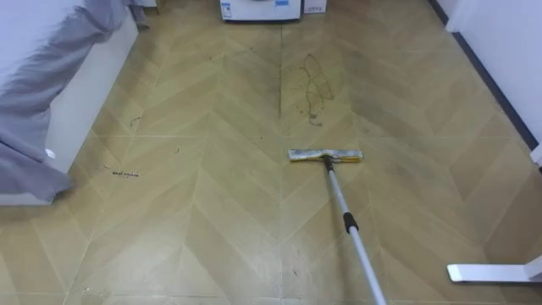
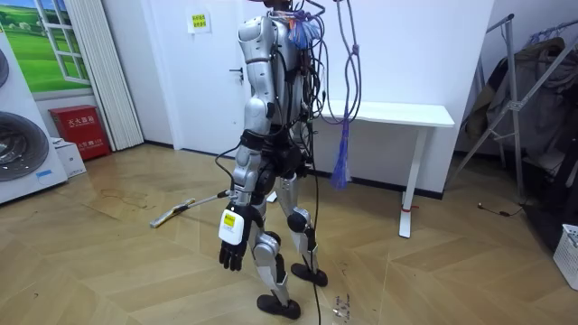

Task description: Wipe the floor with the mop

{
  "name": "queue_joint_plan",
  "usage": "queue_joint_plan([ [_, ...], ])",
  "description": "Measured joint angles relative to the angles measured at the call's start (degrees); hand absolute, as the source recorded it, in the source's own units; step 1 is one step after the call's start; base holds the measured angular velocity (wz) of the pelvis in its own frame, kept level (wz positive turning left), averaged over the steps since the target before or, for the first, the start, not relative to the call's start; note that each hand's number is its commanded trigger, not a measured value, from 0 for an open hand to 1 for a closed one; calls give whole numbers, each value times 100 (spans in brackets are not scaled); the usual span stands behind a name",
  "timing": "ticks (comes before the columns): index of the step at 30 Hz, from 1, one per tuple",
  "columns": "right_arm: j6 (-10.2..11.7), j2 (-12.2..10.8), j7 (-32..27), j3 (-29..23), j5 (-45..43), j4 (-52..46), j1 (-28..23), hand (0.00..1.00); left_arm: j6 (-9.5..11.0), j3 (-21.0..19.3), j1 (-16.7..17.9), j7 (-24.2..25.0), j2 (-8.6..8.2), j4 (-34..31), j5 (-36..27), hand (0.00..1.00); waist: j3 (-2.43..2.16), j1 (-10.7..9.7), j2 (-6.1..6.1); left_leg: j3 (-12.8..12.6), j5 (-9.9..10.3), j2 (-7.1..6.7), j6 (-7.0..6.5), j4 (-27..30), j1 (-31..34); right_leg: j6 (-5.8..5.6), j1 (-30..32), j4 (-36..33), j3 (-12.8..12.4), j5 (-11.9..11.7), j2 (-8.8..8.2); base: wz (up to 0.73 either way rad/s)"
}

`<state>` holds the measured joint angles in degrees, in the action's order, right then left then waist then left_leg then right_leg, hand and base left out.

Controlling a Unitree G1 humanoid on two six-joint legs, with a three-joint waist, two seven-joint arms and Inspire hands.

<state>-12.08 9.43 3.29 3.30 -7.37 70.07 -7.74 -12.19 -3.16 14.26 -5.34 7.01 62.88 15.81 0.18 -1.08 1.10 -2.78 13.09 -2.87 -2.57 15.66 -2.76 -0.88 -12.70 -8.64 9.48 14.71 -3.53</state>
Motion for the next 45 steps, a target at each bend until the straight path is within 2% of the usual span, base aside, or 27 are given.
queue_joint_plan([
  [19,-53,12,1,-1,28,-3,-14,100,-36,-32,-33,3,-8,-1,9,0,-5,6,-39,25,61,-6,-1,12,53,-7,37,-24,0,4,15,0],
  [24,-52,24,-11,12,32,-2,64,100,-35,-1,-81,1,-40,7,9,0,-8,13,-70,20,68,24,-4,182,334,-7,286,-149,35,4,34,3],
  [26,-52,26,-15,5,34,-1,126,100,-34,0,-164,3,-69,50,13,0,5,14,-80,46,76,37,-7,288,513,-7,451,-231,47,4,46,6],
  [30,-46,15,-77,0,162,-8,250,100,-6,6,-386,28,-74,184,11,0,2,14,-86,104,85,77,-21,458,879,-7,807,-456,114,4,66,7],
  [33,-25,25,-143,57,309,1,281,100,25,40,-467,56,-77,195,9,0,19,22,-132,123,100,125,-41,635,1113,-4,1018,-621,170,8,75,4],
  [35,33,37,-202,133,523,135,414,100,96,48,-650,56,-84,228,6,0,25,105,-141,165,115,155,-58,854,1481,20,1391,-858,179,84,61,3],
  [36,62,46,-229,148,613,204,490,100,140,47,-765,54,-91,253,6,0,50,148,-151,184,118,167,-63,979,1670,28,1579,-983,176,102,67,0],
  [39,152,48,-360,182,730,278,602,100,270,173,-845,14,-106,300,-30,0,88,174,-207,211,136,190,-90,1272,2112,37,2047,-1351,172,196,61,0],
  [42,215,33,-446,211,708,368,631,100,267,238,-837,-59,-121,319,-36,0,87,171,-213,211,171,137,-98,1483,2396,37,2435,-1751,143,374,-24,1],
  [45,214,76,-515,237,778,617,620,100,239,234,-812,-117,-121,315,-66,0,66,168,-212,177,249,28,-124,1899,2907,29,3128,-2600,67,740,-211,5],
])
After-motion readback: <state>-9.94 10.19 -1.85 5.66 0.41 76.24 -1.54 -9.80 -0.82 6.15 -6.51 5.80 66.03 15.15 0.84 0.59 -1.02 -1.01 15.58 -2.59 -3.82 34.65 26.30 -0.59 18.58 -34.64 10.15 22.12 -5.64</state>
